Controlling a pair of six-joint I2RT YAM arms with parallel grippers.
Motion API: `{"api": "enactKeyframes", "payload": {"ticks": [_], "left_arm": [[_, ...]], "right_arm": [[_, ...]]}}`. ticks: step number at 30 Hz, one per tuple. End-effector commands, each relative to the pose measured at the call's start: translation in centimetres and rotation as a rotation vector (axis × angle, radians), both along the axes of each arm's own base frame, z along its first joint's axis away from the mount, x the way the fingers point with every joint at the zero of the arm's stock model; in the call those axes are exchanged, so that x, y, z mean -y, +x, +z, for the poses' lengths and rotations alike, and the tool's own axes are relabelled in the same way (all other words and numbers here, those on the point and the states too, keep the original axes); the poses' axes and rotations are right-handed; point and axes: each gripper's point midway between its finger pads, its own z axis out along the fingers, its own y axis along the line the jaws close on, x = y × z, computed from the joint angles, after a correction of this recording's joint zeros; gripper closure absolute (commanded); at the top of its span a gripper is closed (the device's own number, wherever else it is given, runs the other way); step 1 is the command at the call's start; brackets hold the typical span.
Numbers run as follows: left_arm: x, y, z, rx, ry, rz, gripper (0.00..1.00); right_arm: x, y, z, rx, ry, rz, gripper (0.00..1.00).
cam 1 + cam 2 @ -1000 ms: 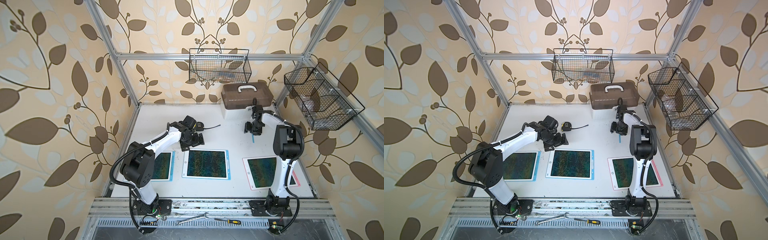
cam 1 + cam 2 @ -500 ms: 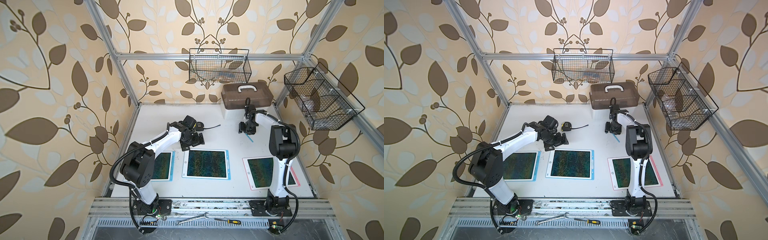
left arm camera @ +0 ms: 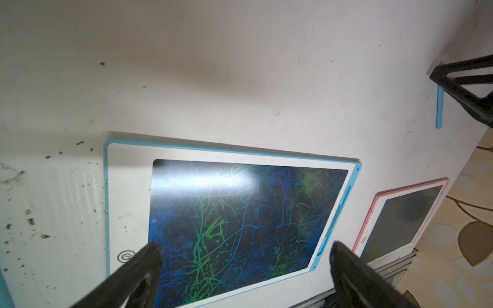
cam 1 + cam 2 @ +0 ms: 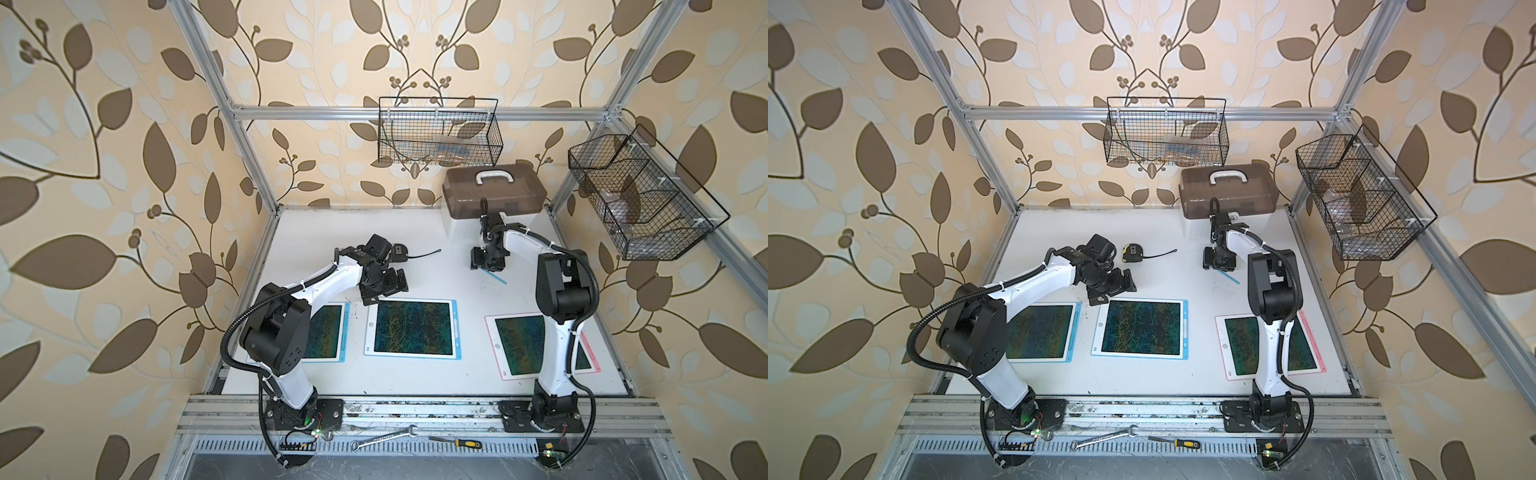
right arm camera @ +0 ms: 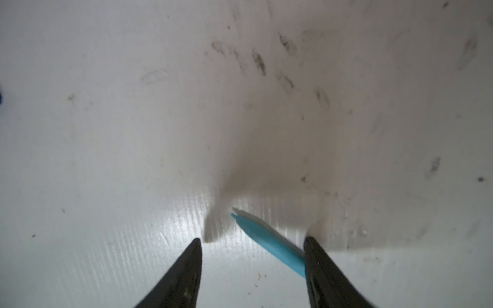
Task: Place the stylus back onto the writing tablet
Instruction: Adjust the stylus at the center of the board.
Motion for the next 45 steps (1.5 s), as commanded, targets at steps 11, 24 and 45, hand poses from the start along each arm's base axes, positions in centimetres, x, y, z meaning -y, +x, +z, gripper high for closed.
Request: {"api": "enactKeyframes", "payload": {"ticks": [11,24,45], "left_arm": [[0.5,-0.4,1.7,0.038,-0.036,-0.007,0.01],[0.9,0.4,2.2,0.044,-0.024,-0.033,0.01],[1.6,1.1,2.5,0.047,-0.028,-0.057,0.01]], "right_arm": [[-1.9,-5.2,-1.9,-0.105,0.03,0.029,0.4],[-2.8,-7.6,-0.7,-0.099,0.041,0.036,0.4],[-1.8,-10.3,0.4,-0.101,0.044,0.012,0.4]]}}
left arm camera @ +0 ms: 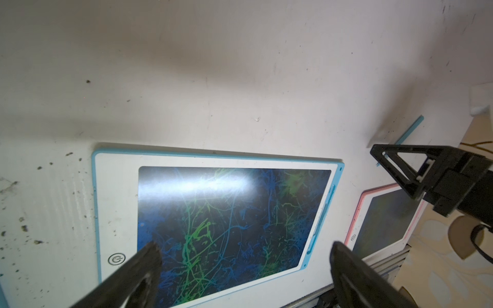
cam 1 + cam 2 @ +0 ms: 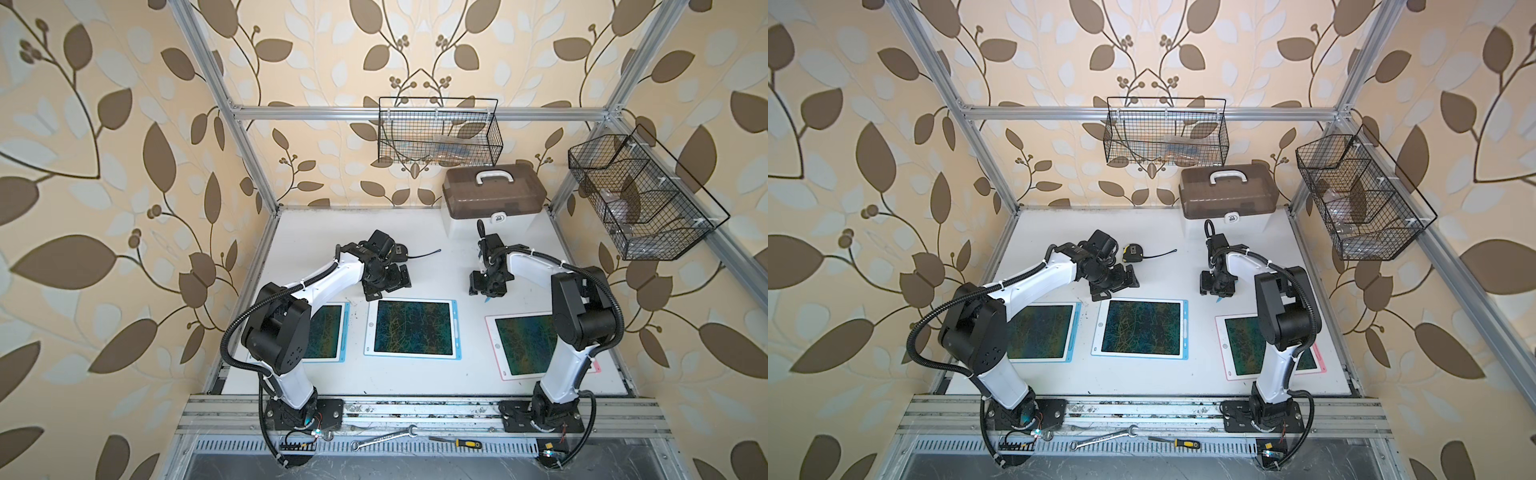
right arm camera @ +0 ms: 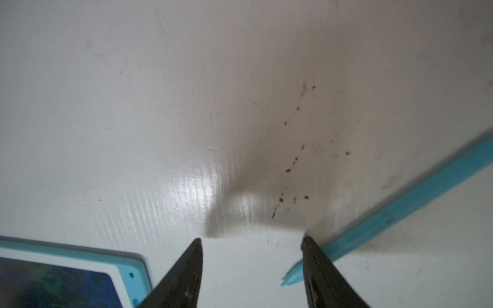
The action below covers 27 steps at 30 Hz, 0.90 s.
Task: Place the stylus back onto the writing tablet
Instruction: Adjust the stylus at the center of the board.
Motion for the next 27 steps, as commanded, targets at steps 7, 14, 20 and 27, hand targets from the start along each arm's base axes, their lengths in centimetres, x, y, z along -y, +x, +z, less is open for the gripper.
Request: {"api": "enactKeyframes", "payload": {"ticks": [7,14,20,27], "left_arm": [[0.7,0.0,0.7,0.011,-0.014,-0.037,0.01],[0.6,0.1,0.7,0.012,-0.006,-0.038,0.01],[0.6,0.4,0.8,0.024,0.001,-0.044,0.01],[0.7,0.7,1.4,0.049,-0.002,-0.048,0.01]], "right_arm": [[0.3,0.9,3.1,0.044,-0.002,-0.021,0.4],[1.4,1.8,5.4,0.097,0.001,-0.059,0.4],[4.2,1.6,5.9,0.1,-0.029,-0.099,0.36],[7.1,1.1,5.2,0.071,-0.072,-0.152,0.31]]}}
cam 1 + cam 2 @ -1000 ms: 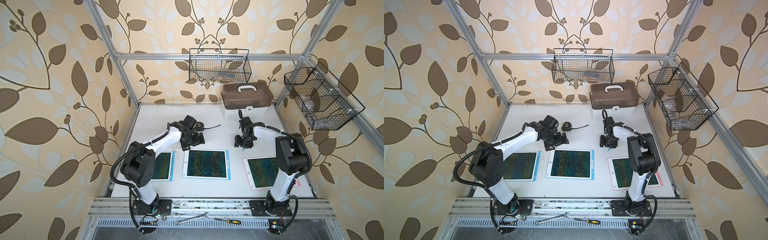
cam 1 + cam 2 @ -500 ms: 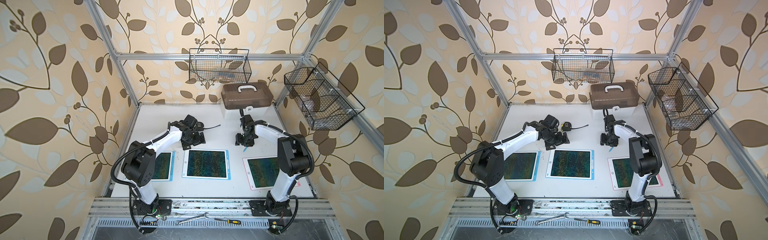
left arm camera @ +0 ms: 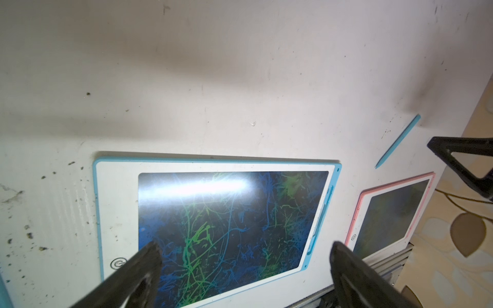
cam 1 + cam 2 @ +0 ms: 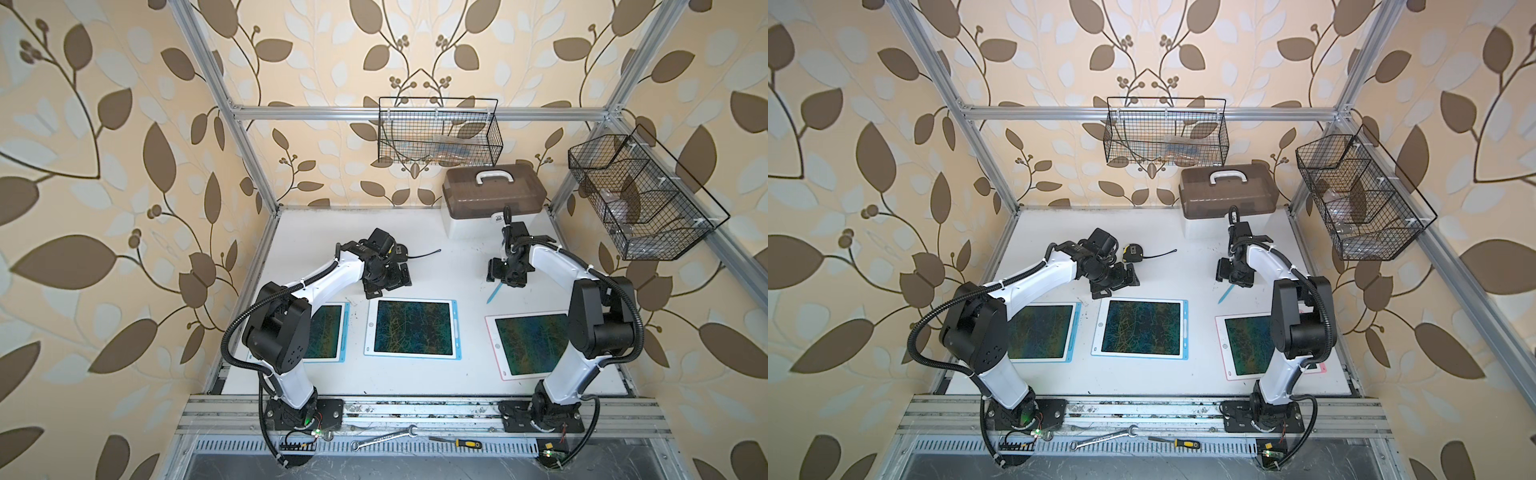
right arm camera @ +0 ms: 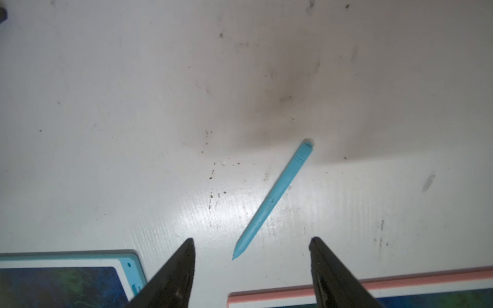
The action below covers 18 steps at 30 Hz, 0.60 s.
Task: Place the stylus back onto the writing tablet
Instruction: Adjust the stylus at the center of the board.
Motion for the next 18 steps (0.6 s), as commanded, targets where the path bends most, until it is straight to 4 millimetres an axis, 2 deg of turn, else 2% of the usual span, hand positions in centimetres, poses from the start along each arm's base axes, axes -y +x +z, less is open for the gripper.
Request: {"api": "enactKeyframes", "payload": {"ticks": [1,8,12,18], "left_arm": [[0.5,0.3,0.9,0.025,-0.004,-0.029,0.01],[0.7,0.1,0.5,0.015,-0.011,-0.042,0.01],[0.7,0.1,0.5,0.018,-0.013,-0.045,0.01],[0.6,-0.1,0.4,0.016,-0.009,-0.047,0.01]], "right_arm": [[1.0,-0.6,0.4,-0.016,-0.037,-0.001,0.32],[1.2,-0.5,-1.2,-0.04,-0.042,-0.034,0.36],[1.0,-0.4,-2.2,-0.06,-0.057,-0.031,0.42],[0.4,-0.3,-3.5,-0.079,-0.057,-0.031,0.44]]}}
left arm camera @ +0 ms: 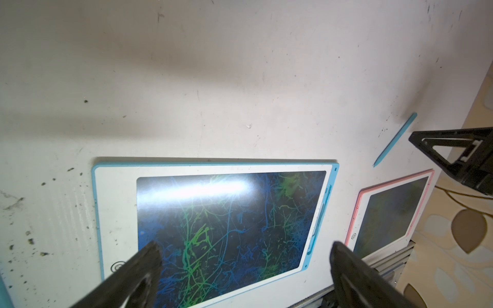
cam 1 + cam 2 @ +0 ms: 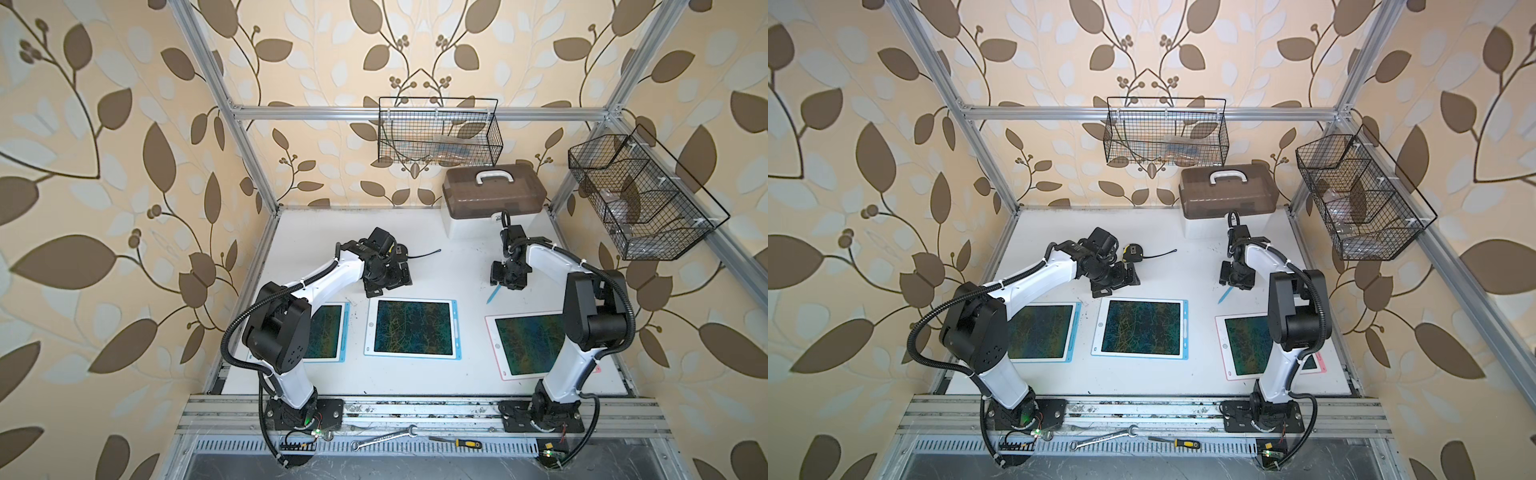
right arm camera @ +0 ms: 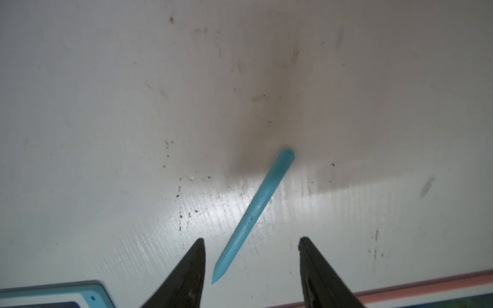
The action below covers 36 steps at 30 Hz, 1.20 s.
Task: Place the stylus back onto the writing tablet
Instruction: Pick up the stylus from the center of the board.
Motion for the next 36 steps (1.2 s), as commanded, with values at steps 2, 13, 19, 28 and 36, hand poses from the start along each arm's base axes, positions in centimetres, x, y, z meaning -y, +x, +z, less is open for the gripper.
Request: {"api": "enactKeyframes", "payload": {"ticks": [2,13,19,28,36], "left_arm": [[0.5,-0.2,0.3,0.006,-0.009,-0.032,0.01],[0.4,-0.4,0.3,0.011,-0.013,-0.023,0.01],[0.2,-0.6,0.3,0.01,-0.012,-0.02,0.01],[0.3,-0.7,0.6,0.008,-0.013,-0.019,0.01],[0.3,-0.9,0.7,0.007,-0.012,-0.02,0.01]], "right_arm": [[-0.1,-0.2,-1.4,-0.028,-0.019,-0.009,0.45],[-0.2,-0.2,-2.8,-0.053,-0.024,-0.018,0.54],[-0.3,-0.5,-3.6,-0.073,-0.022,-0.006,0.62],[-1.4,-0.9,-3.9,-0.082,-0.011,0.025,0.76],[-2.9,-1.9,-4.5,-0.102,-0.006,0.063,0.81]]}}
